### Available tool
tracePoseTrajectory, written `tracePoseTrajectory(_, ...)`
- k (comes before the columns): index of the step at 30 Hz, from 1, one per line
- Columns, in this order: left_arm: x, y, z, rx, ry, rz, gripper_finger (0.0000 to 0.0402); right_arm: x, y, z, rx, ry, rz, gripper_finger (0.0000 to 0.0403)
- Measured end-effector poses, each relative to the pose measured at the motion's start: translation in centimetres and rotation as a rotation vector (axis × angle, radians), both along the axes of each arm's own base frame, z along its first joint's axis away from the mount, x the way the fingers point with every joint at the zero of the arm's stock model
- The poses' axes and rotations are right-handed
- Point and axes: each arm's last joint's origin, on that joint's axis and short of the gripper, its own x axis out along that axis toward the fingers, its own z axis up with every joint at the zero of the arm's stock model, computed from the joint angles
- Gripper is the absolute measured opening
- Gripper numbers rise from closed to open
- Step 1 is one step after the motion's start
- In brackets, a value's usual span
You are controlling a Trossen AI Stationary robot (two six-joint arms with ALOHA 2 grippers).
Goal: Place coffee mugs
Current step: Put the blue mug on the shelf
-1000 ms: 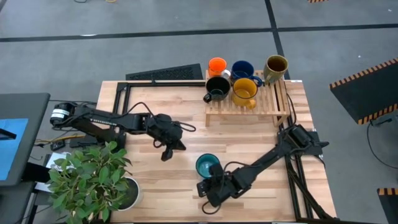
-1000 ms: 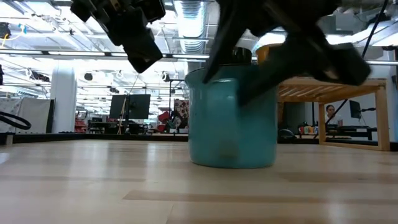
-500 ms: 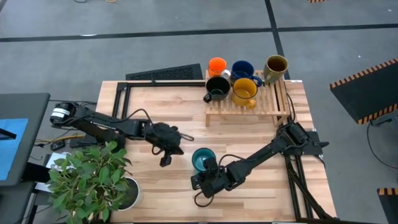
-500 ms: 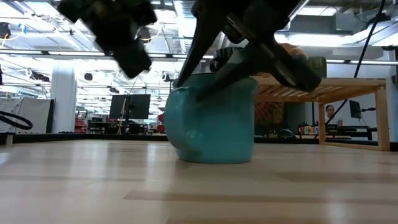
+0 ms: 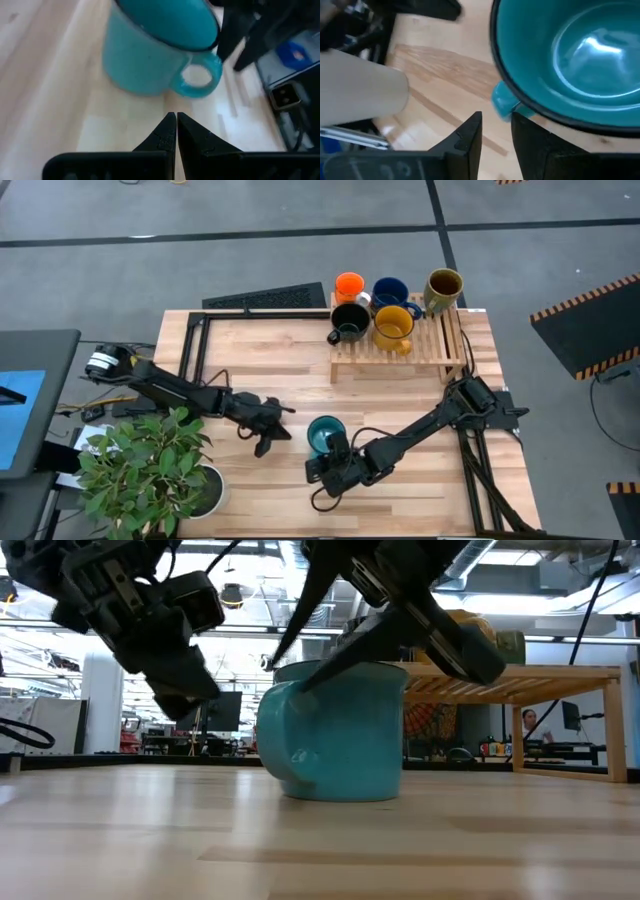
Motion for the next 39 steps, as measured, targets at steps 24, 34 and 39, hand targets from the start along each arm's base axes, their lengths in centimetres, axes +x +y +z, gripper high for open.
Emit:
tracePoseTrajectory(24, 8.0, -4.3, -3.5, -0.093, -0.044, -0.098, 0.0000, -1.3, 2.4, 0.4, 0.108, -0.023, -0.016, 0.0235)
tracePoseTrajectory(34, 12.9, -6.4, -3.7, -0.116, -0.103, -0.155, 0.0000, -4.1, 2.6, 2.3, 0.064, 0.111, 0.044, 0.0235)
tracePoseTrajectory(39, 15.8, -6.7, -3.2, -0.104, -0.157, -0.162, 0.0000, -7.1, 1.9, 4.8, -0.002, 0.215, 0.055, 0.0235)
